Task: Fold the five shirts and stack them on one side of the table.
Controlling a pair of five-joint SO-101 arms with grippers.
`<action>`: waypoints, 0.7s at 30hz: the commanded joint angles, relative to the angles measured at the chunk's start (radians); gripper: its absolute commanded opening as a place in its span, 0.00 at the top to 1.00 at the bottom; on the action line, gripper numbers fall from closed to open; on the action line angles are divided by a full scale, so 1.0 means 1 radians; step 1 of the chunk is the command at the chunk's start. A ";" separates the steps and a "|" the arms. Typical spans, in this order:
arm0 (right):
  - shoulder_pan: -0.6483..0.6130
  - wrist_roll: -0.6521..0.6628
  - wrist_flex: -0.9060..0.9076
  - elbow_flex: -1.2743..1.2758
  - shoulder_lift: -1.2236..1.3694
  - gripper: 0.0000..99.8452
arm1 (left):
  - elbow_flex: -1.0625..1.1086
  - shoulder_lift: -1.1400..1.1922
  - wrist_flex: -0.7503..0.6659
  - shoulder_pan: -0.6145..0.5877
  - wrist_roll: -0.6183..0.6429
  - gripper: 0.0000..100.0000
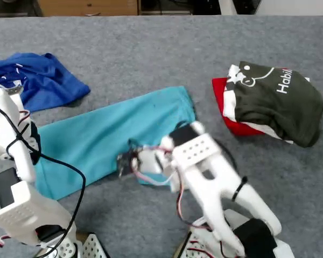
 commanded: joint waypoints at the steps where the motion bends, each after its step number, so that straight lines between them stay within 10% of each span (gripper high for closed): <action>1: -0.030 -0.040 -0.117 0.067 -0.030 0.75 | 0.020 -0.042 -0.009 -0.008 -0.005 0.98; 16: -0.022 -0.104 -0.338 0.044 0.315 0.77 | 0.025 -0.042 -0.002 -0.011 -0.011 0.98; 21: -0.021 -0.109 -0.367 0.041 0.315 0.95 | 0.015 -0.042 -0.003 -0.029 -0.011 0.98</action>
